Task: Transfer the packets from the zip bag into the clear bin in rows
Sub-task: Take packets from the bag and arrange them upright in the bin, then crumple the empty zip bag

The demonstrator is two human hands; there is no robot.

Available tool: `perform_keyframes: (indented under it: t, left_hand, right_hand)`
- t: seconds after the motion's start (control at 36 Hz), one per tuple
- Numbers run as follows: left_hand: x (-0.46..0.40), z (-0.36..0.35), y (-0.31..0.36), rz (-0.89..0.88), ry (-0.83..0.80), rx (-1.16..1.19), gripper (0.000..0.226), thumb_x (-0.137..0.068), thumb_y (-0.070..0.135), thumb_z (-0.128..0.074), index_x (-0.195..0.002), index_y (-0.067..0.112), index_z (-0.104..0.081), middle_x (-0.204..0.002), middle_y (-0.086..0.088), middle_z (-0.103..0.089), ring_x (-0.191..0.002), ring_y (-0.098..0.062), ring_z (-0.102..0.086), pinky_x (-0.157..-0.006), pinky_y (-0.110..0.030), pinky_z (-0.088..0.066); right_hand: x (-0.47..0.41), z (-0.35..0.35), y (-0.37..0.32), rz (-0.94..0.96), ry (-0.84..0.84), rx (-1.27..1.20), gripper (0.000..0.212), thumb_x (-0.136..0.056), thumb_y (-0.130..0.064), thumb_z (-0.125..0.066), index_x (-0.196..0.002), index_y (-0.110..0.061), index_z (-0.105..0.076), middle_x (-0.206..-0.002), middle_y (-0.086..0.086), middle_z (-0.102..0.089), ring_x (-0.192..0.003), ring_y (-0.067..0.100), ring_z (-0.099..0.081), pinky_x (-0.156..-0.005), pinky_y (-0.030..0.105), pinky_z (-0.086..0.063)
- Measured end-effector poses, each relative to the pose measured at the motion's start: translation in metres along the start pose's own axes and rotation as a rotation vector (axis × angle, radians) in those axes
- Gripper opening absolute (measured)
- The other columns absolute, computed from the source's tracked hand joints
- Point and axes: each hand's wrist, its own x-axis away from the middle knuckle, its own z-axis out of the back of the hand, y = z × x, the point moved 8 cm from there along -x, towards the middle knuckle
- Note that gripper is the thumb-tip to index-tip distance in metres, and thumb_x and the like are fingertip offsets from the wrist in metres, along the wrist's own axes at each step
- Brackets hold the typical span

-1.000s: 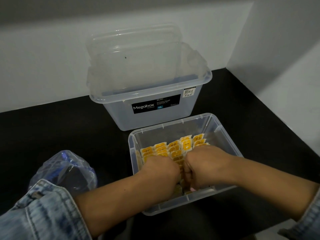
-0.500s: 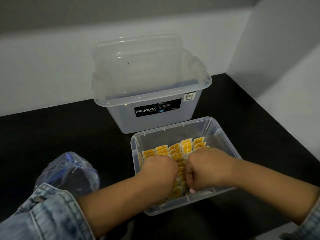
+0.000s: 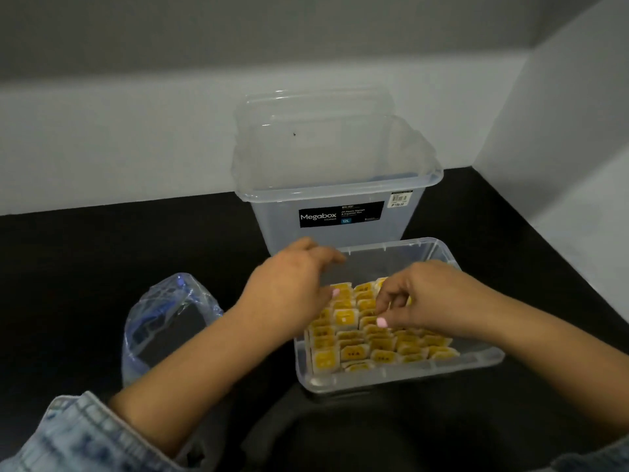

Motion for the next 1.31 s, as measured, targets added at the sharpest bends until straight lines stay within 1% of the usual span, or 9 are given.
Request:
perform_keyframes:
  t: [0.19, 0.39, 0.58, 0.72, 0.83, 0.94, 1.06, 1.17, 1.31]
  left_hand:
    - [0.028, 0.038, -0.048, 0.115, 0.182, 0.085, 0.04, -0.084, 0.032, -0.067, -0.122, 0.035, -0.056, -0.114, 0.011, -0.047, -0.086, -0.005, -0.054, -0.081, -0.026, -0.05]
    - [0.071, 0.058, -0.098, 0.201, 0.198, 0.057, 0.051, -0.083, 0.032, -0.067, -0.131, 0.034, -0.048, -0.138, 0.005, -0.039, -0.129, -0.016, -0.038, -0.102, -0.03, -0.035]
    - [0.105, 0.074, -0.161, 0.38, 0.149, 0.186, 0.07, -0.085, 0.029, -0.066, -0.144, 0.026, -0.029, -0.148, -0.004, -0.032, -0.135, -0.022, -0.034, -0.109, -0.042, -0.035]
    - [0.122, 0.067, -0.199, 0.471, 0.058, 0.307, 0.079, -0.086, 0.031, -0.066, -0.148, 0.019, -0.02, -0.149, -0.011, -0.034, -0.13, -0.027, -0.041, -0.103, -0.039, -0.038]
    - [0.132, 0.049, -0.218, 0.583, -0.031, 0.43, 0.08, -0.087, 0.031, -0.064, -0.15, 0.017, -0.016, -0.148, -0.012, -0.034, -0.128, -0.028, -0.044, -0.096, -0.039, -0.043]
    - [0.135, 0.03, -0.225, 0.674, -0.135, 0.536, 0.074, -0.09, 0.031, -0.06, -0.149, 0.018, -0.017, -0.146, -0.012, -0.036, -0.118, -0.028, -0.05, -0.079, -0.037, -0.05]
    - [0.138, 0.012, -0.224, 0.765, -0.263, 0.741, 0.051, -0.094, 0.028, -0.052, -0.141, 0.02, -0.034, -0.124, -0.013, -0.054, -0.098, -0.025, -0.061, -0.073, -0.039, -0.054]
    - [0.139, 0.006, -0.222, 0.73, -0.311, 0.915, 0.034, -0.097, 0.023, -0.045, -0.131, 0.02, -0.044, -0.112, -0.012, -0.062, -0.095, -0.027, -0.066, -0.079, -0.044, -0.055]
    - [0.14, 0.017, -0.219, 0.52, -0.241, 1.183, 0.026, -0.094, 0.014, -0.047, -0.112, 0.03, -0.055, -0.112, -0.008, -0.065, -0.101, -0.027, -0.065, -0.089, -0.051, -0.051]
  right_hand:
    - [0.011, -0.003, -0.021, -0.029, 0.07, -0.077, 0.012, -0.082, -0.045, -0.067, -0.091, -0.038, -0.068, -0.087, -0.017, -0.068, -0.081, -0.004, -0.062, -0.071, 0.013, -0.047]
    - [0.032, -0.024, -0.052, -0.063, 0.162, -0.157, 0.01, -0.081, -0.041, -0.07, -0.089, -0.035, -0.072, -0.092, -0.021, -0.069, -0.084, -0.009, -0.06, -0.078, 0.017, -0.049]
    - [0.041, -0.028, -0.12, -0.042, 0.439, -0.313, 0.008, -0.081, -0.035, -0.071, -0.081, -0.042, -0.067, -0.082, -0.019, -0.067, -0.073, -0.004, -0.058, -0.063, 0.011, -0.039]
    - [0.029, -0.054, -0.171, -0.046, 0.469, -0.436, 0.023, -0.084, -0.032, -0.07, -0.105, -0.039, -0.065, -0.096, -0.018, -0.065, -0.073, -0.002, -0.06, -0.068, 0.015, -0.048]
    - [0.003, -0.096, -0.187, -0.158, 0.35, -0.585, 0.046, -0.088, -0.03, -0.065, -0.131, -0.033, -0.049, -0.126, -0.013, -0.054, -0.097, 0.003, -0.059, -0.086, 0.023, -0.048]
    - [-0.031, -0.149, -0.176, -0.38, 0.251, -0.955, 0.064, -0.09, -0.018, -0.063, -0.146, -0.023, -0.031, -0.147, 0.001, -0.039, -0.13, 0.02, -0.044, -0.106, 0.038, -0.041]
    - [-0.06, -0.187, -0.173, -0.532, 0.193, -1.271, 0.068, -0.088, -0.016, -0.063, -0.147, -0.021, -0.03, -0.138, 0.006, -0.05, -0.12, 0.021, -0.053, -0.095, 0.036, -0.046]
    - [-0.069, -0.184, -0.191, -0.438, 0.255, -1.38, 0.041, -0.091, -0.01, -0.057, -0.13, -0.023, -0.052, -0.114, 0.0, -0.065, -0.098, 0.012, -0.062, -0.066, 0.023, -0.046]
    - [-0.062, -0.162, -0.207, -0.244, 0.459, -1.32, 0.05, -0.088, -0.003, -0.06, -0.13, -0.029, -0.049, -0.117, -0.007, -0.064, -0.11, 0.01, -0.06, -0.094, 0.037, -0.052]
